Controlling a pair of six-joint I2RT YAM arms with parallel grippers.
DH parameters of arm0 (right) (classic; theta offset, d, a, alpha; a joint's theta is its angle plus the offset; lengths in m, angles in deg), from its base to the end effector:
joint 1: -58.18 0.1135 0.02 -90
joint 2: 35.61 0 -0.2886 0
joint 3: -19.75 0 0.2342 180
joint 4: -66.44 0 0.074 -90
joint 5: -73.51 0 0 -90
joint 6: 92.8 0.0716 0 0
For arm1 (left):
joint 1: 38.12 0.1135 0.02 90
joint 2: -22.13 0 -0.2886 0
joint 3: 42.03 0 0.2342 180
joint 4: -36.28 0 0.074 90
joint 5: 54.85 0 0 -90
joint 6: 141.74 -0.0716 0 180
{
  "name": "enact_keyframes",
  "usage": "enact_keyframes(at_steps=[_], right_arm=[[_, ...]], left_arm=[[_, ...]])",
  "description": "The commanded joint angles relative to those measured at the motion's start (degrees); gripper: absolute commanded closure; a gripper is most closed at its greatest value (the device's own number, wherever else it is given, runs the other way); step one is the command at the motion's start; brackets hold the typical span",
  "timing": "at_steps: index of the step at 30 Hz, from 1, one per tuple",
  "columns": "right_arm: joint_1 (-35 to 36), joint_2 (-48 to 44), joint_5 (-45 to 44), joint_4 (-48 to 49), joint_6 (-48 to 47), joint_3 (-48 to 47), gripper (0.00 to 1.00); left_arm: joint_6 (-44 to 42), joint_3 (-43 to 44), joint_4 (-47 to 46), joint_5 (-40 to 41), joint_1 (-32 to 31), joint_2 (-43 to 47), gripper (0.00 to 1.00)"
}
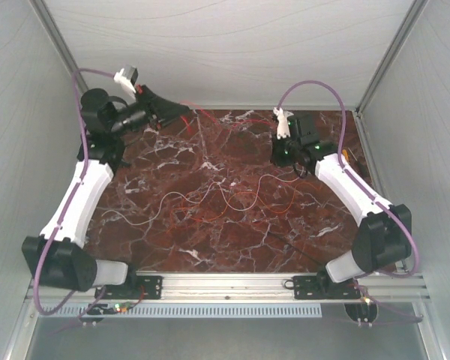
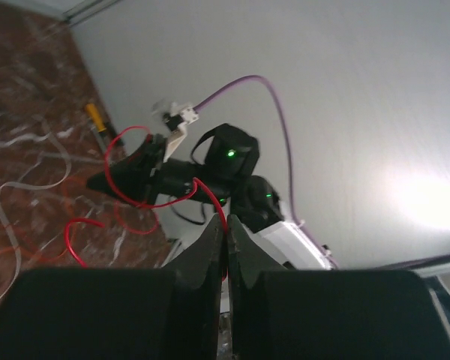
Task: Zip-tie the wires
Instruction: Place the cable at the center of the board.
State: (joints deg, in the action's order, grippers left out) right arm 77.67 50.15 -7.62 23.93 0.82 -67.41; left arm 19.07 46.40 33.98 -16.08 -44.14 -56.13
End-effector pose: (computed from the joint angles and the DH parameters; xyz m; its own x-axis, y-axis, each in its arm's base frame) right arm 0.3186 0.1245 0.3119 -0.6463 -0.1626 -0.7455 -0.3992 0.9047 0.1488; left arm 0.3003 -0.0878 0.4631 -0.7064 -0.5202 -0.4799 0.4732 0.1571 -0.8668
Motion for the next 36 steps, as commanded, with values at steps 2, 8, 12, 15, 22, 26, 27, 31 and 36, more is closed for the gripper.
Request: enact_keyframes(at_steps=[2,8,12,15,22,26,27,31,36], right_arm=[[-0.05,-2.93,-6.24,-10.67,0.12,2.87,1.0],[-0.54,-1.1,-9.12,-16.04,0.16,3.09,1.0],[-0.63,-0.01,-9.16,-18.07,0.35,2.55,1.0],[-0.68,0.84,-10.46,-19.84,0.05,2.34,1.0],[-0.68,3.92,-9.69,-23.37,0.16,2.1,1.0],[-0.38,7.01,-7.26,-25.5,1.43,1.61,1.0],[-0.21,8.19,-7.2,-26.38,1.79,1.09,1.0],[0.57,12.06,-6.62,-28.81,3.11,-0.29,1.0],[1.25,16.28,-6.17,-31.33,4.31,-1.96,1.0]], left_arm=[[-15.26,-4.81,20.07,6.75,-0.17,8.89,1.0],[-17.56,-12.46,30.97,13.17,-0.14,14.95,1.0],[-19.68,-14.99,35.93,15.12,-0.16,16.95,1.0],[-22.37,-15.96,39.98,16.36,-0.13,17.53,1.0],[-26.57,-17.66,48.26,20.49,-0.04,17.29,1.0],[-27.96,-17.52,52.63,24.81,-0.05,15.86,1.0],[-28.23,-17.59,53.32,25.52,-0.08,15.36,1.0],[-29.07,-18.88,54.61,27.63,0.1,13.59,1.0],[-30.1,-21.73,55.59,28.85,0.61,11.98,1.0]])
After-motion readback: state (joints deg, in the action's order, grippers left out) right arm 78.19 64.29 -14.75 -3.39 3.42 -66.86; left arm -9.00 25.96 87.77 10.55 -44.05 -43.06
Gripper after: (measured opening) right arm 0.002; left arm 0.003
